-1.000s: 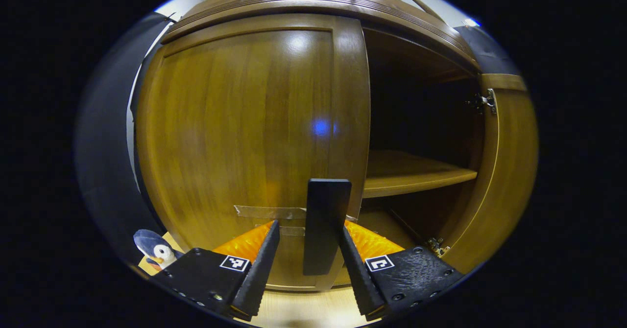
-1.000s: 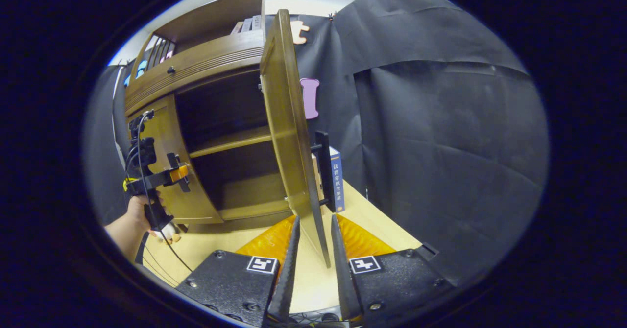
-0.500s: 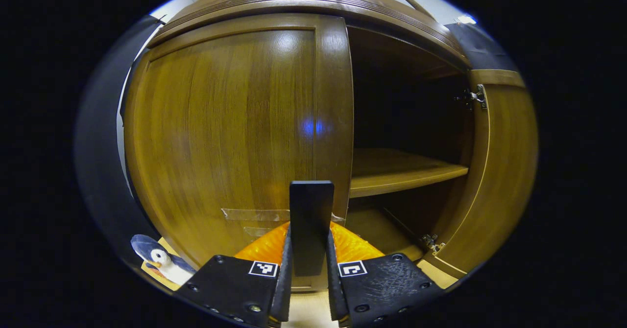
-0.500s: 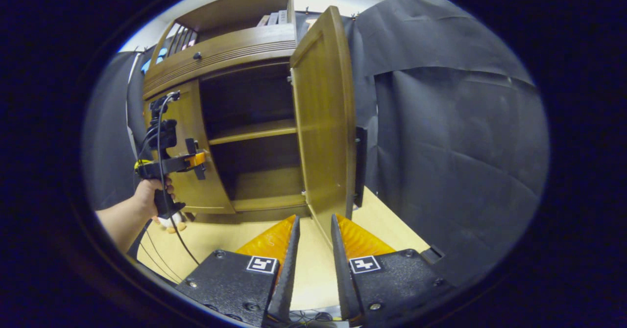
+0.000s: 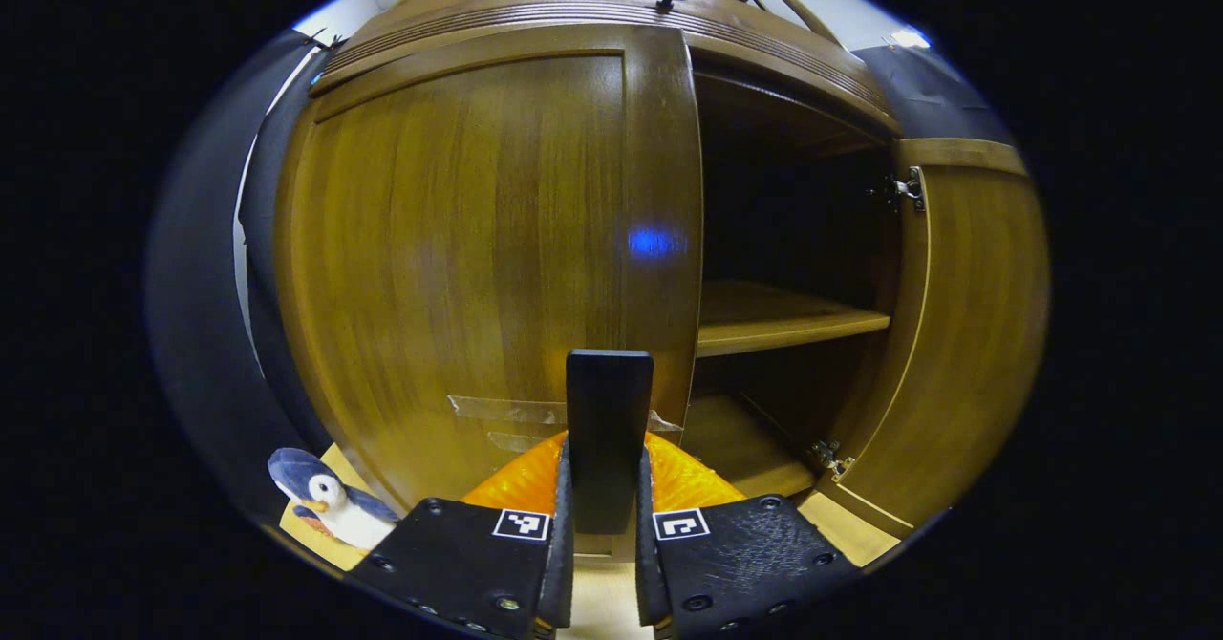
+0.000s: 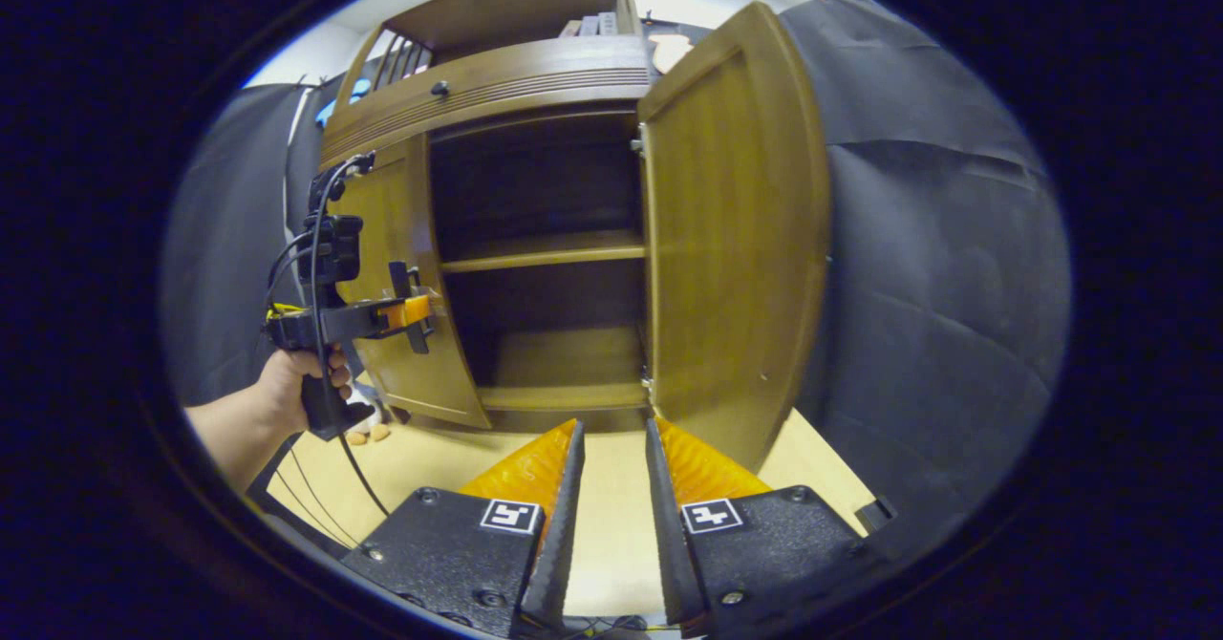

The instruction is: Open the right door of the double-door shoe cabinet with the right hand, and open the left door with the left hand.

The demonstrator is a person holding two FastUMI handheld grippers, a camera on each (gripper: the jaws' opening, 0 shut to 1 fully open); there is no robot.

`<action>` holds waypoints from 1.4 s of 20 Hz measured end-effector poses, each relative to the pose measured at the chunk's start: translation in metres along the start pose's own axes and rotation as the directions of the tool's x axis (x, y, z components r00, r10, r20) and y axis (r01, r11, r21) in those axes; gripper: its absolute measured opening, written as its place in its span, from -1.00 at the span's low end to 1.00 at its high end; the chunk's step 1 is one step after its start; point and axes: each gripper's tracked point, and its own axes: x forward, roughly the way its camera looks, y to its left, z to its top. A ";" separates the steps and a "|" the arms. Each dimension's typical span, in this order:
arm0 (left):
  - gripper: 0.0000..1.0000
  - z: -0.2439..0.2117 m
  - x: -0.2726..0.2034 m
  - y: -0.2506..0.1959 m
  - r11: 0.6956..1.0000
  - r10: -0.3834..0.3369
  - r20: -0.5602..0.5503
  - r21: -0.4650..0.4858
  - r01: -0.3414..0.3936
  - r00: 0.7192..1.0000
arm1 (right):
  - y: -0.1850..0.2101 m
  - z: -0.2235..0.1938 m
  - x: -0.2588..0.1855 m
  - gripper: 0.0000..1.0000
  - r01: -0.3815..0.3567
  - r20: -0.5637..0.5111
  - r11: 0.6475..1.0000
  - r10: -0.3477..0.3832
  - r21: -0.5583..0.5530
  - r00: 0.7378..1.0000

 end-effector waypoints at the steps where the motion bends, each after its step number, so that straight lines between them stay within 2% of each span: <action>1: -0.50 -0.002 -0.006 0.002 1.000 0.001 -0.004 -0.005 -0.001 1.000 | 0.005 -0.001 0.004 -0.18 -0.018 0.000 1.000 0.018 -0.011 1.000; 3: -0.50 -0.005 -0.020 0.004 1.000 0.003 -0.007 -0.017 -0.003 1.000 | 0.013 -0.003 0.010 -0.19 -0.044 -0.005 0.999 0.044 -0.025 0.999; 6: -0.50 -0.009 -0.036 0.010 1.000 0.011 -0.010 -0.014 -0.011 1.000 | 0.023 -0.001 0.016 -0.02 -0.074 -0.004 0.996 0.074 -0.040 0.997; 7: -0.50 -0.010 -0.041 0.011 1.000 0.015 -0.012 -0.015 -0.015 1.000 | 0.026 -0.001 0.018 -0.06 -0.081 -0.003 0.996 0.081 -0.044 0.997; 17: -0.50 -0.018 -0.077 0.027 0.995 0.077 -0.025 -0.059 -0.078 0.997 | 0.032 0.001 0.031 0.19 -0.122 -0.012 0.992 0.121 -0.043 0.993; 18: -0.50 -0.018 -0.081 0.029 0.994 0.083 -0.025 -0.067 -0.084 0.996 | 0.034 0.003 0.032 0.14 -0.129 -0.010 0.991 0.129 -0.046 0.992; 28: -0.51 -0.026 -0.117 0.053 0.984 0.146 -0.030 -0.094 -0.148 0.989 | 0.074 0.012 0.044 0.15 -0.263 0.027 0.962 0.266 -0.079 0.964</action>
